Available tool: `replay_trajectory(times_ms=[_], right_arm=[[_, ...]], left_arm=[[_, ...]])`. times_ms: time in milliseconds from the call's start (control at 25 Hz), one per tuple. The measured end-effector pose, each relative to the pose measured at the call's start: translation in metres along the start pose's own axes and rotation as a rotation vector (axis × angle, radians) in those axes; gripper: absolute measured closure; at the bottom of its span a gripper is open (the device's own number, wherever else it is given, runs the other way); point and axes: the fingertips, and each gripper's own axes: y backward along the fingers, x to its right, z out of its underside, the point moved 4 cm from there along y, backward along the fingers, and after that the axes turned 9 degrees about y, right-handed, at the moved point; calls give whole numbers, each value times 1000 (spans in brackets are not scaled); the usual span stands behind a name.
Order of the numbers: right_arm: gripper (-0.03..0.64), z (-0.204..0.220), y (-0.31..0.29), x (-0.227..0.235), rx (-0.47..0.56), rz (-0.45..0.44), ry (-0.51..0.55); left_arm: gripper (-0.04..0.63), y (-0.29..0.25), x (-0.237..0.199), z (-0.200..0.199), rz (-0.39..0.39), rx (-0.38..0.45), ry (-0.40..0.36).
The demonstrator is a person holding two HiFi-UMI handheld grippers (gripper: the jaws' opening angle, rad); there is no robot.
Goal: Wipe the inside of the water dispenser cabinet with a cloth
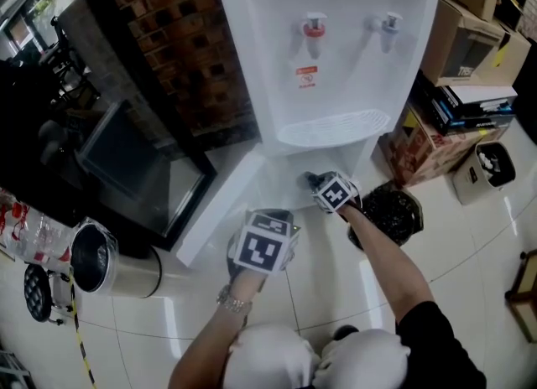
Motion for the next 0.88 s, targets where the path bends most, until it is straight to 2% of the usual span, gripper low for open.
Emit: replay_trajectory(times_ms=[120, 280, 400, 480, 560, 720, 800, 880], right_arm=[[595, -12, 9, 2, 40, 8, 28], [595, -9, 25, 51, 84, 152, -84], [595, 7, 28, 73, 62, 230, -146], [595, 20, 20, 67, 18, 214, -158], [594, 28, 9, 47, -18, 149, -141], [595, 8, 3, 9, 9, 43, -32], [595, -7, 8, 13, 43, 60, -19], [595, -14, 16, 34, 73, 127, -47]], left_arm=[[594, -2, 0, 2, 5, -2, 9], [594, 2, -3, 2, 2, 19, 28], [594, 3, -3, 3, 9, 22, 36], [594, 3, -4, 4, 11, 23, 38], [594, 3, -4, 4, 11, 25, 37], [594, 4, -1, 1, 15, 37, 32], [594, 6, 0, -1, 19, 48, 33], [594, 9, 2, -3, 24, 63, 34]])
